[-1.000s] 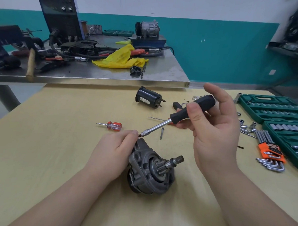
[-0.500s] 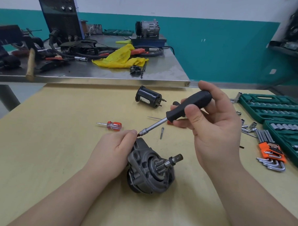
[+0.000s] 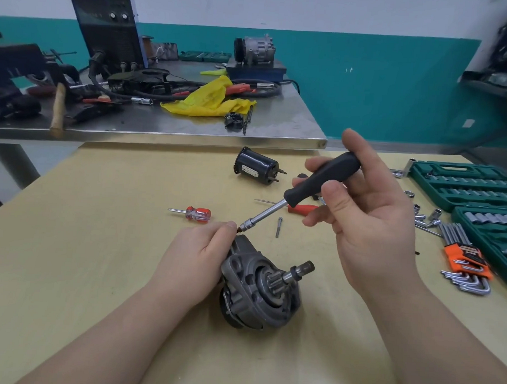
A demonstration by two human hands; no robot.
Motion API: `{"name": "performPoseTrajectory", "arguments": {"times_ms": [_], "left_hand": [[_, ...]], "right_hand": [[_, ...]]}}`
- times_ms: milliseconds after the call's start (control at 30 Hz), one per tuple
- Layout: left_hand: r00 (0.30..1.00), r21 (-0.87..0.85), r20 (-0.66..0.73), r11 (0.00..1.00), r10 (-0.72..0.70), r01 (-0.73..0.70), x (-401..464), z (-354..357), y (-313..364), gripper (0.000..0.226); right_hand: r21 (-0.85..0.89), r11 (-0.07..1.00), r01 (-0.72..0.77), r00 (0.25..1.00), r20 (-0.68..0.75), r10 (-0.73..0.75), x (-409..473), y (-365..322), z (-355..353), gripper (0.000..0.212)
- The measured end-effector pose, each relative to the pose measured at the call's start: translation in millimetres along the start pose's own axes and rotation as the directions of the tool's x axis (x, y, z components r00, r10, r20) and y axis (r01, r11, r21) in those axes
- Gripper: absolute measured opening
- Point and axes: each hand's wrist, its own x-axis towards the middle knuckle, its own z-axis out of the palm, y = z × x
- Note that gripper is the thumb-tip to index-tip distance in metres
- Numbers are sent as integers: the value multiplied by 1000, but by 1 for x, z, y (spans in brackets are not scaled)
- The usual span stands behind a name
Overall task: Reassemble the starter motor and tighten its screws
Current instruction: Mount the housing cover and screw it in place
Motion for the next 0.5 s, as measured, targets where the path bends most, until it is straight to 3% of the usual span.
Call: {"name": "performPoseTrajectory", "arguments": {"times_ms": [333, 433, 500], "left_hand": [[999, 35, 0, 998, 48, -48, -1, 1, 1, 51], [1000, 16, 4, 999, 27, -27, -1, 0, 1, 50], [1000, -4, 13, 1000, 4, -4, 0, 0, 0, 50]], "right_hand": [[-121, 991, 53, 981, -182, -74, -1, -4, 6, 37], [-87, 996, 34, 990, -137, -45, -3, -3, 7, 38], [-33, 999, 14, 999, -32, -15, -3, -2, 5, 47]]}}
